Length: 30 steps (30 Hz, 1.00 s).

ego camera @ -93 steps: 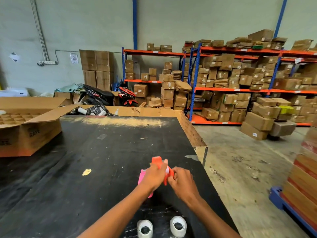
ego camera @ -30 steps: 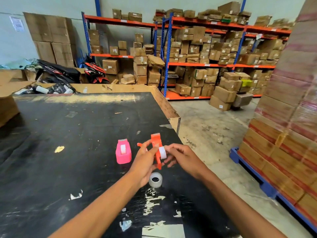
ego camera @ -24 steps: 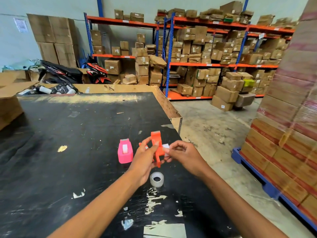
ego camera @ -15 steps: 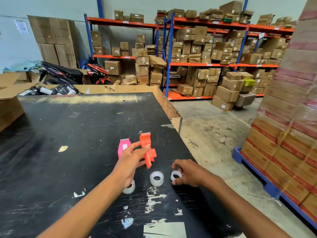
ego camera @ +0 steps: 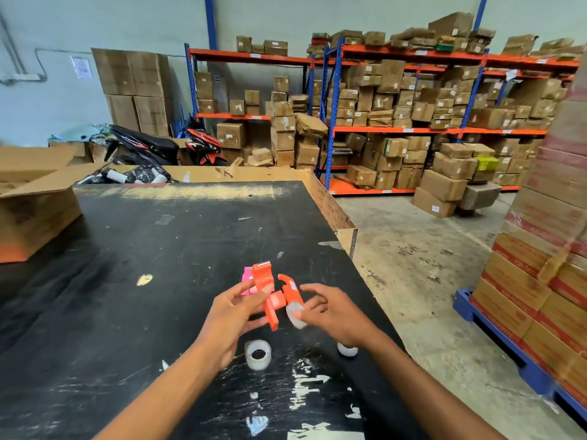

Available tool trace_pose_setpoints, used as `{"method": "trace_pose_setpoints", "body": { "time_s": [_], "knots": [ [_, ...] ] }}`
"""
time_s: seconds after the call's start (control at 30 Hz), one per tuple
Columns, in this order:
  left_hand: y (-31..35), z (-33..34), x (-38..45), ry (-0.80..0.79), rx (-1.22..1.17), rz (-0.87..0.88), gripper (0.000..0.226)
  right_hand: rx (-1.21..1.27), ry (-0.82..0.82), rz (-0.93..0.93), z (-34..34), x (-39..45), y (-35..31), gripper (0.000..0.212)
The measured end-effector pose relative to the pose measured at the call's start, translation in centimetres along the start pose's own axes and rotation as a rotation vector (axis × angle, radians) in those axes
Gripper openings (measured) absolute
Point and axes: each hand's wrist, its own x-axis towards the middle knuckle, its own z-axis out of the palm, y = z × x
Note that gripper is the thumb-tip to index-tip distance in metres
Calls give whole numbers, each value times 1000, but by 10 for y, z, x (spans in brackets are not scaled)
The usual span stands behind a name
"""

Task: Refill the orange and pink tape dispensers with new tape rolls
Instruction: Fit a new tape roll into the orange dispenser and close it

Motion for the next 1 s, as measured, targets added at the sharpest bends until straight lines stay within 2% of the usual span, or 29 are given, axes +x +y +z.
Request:
{"method": "trace_pose_setpoints", "body": {
  "time_s": [0.07, 0.17, 0.43, 0.6, 0.67, 0.73, 0.83, 0.9, 1.0],
  "knots": [
    [3, -7, 0, 14, -5, 3, 22, 294, 36, 18, -5, 2, -13, 50],
    [4, -10, -3, -9, 8, 8, 25, 487, -46, -28, 0, 3, -27, 48],
    [4, -17, -3, 7, -83, -25, 32, 593, -90, -122, 16, 7, -39, 52],
    [3, -18, 1, 23, -111, -17, 32, 587, -82, -152, 24, 10, -48, 39],
    [3, -21, 4, 43, -124, -19, 32, 598, -26, -112, 17, 18, -49, 25],
    [5, -26, 8, 73, -140, -22, 32, 477, 98, -56, 9, 35, -41, 17],
    [5, -33, 12, 99, -149, -23, 27, 68, 214, 31, 5, 62, -14, 23],
    [3, -35, 13, 108, -140, -17, 23, -207, 171, 145, 12, 78, 6, 36],
    [-1, -37, 13, 124, -122, -2, 23, -404, 90, 258, 29, 91, 19, 35]
  ]
}}
